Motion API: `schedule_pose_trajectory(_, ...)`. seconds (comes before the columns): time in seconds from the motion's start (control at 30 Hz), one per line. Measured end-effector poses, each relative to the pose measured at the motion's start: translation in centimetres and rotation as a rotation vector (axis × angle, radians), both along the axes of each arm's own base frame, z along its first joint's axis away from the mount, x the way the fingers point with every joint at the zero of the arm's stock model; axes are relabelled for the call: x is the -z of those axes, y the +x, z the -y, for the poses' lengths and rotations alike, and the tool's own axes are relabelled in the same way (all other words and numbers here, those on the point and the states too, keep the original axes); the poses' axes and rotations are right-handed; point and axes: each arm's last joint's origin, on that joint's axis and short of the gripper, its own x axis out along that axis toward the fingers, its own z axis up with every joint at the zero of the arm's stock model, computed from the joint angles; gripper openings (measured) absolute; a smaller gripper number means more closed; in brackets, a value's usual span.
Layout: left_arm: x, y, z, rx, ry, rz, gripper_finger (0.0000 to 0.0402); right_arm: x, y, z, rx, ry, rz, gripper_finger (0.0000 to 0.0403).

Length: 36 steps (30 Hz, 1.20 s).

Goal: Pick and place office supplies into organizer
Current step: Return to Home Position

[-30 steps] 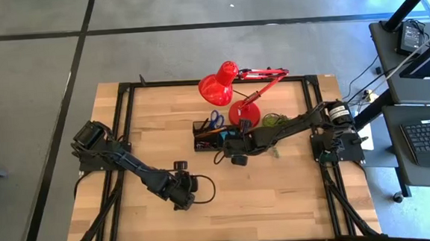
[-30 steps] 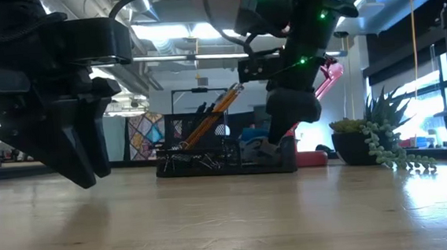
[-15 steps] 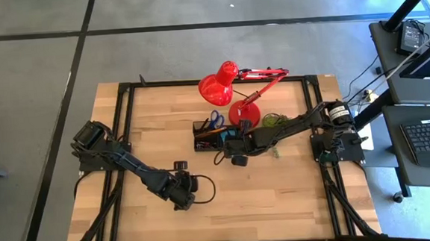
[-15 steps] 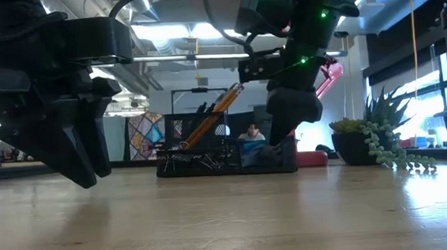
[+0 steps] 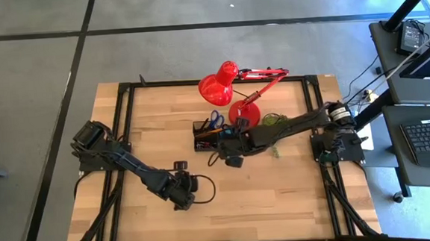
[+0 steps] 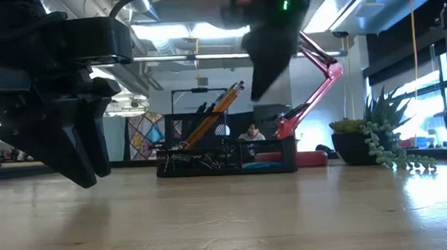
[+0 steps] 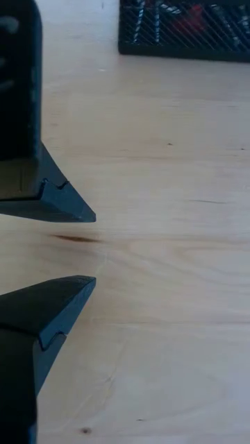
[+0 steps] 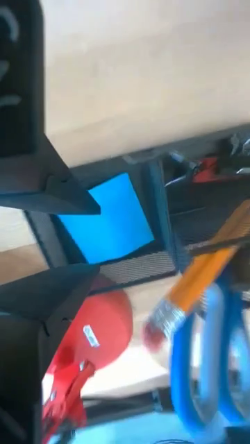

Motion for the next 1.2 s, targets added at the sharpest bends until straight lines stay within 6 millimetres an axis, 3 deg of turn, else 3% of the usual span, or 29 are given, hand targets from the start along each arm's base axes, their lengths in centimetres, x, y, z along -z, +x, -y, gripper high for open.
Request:
schedule_pose_trajectory(0.2, -1.1, -0.1, -0.1, 0.086, 0.026, 0.014, 0.0129, -4.3, -1.9, -3.4, -0.102, 0.015, 0.091, 0.0128)
schedule_pose_trajectory(0.43, -4.7, -2.0, -1.4, 0.142, -0.025, 0.191, 0.0129, -6.9, -7.5, -5.2, -0.167, 0.054, 0.283, 0.0128)
schedule_pose_trajectory(0.63, -6.2, -6.0, -4.0, 0.198, -0.169, 0.558, 0.0129, -6.3, -12.7, -4.6, -0.221, 0.121, 0.494, 0.0128)
schedule_pose_trajectory(0.8, -6.1, -9.4, -7.1, 0.167, -0.158, 0.804, 0.0129, -5.2, -17.2, -2.8, -0.301, 0.153, 0.628, 0.0128)
schedule_pose_trajectory(0.97, -5.9, -11.9, -10.2, -0.026, -0.088, 0.941, 0.0108, -4.5, -21.5, -0.9, -0.371, 0.136, 0.821, 0.0128)
schedule_pose_trajectory(1.2, -4.9, -14.0, -12.9, -0.041, -0.064, 1.026, 0.0058, -2.7, -26.1, 1.6, -0.381, 0.088, 1.003, 0.0128)
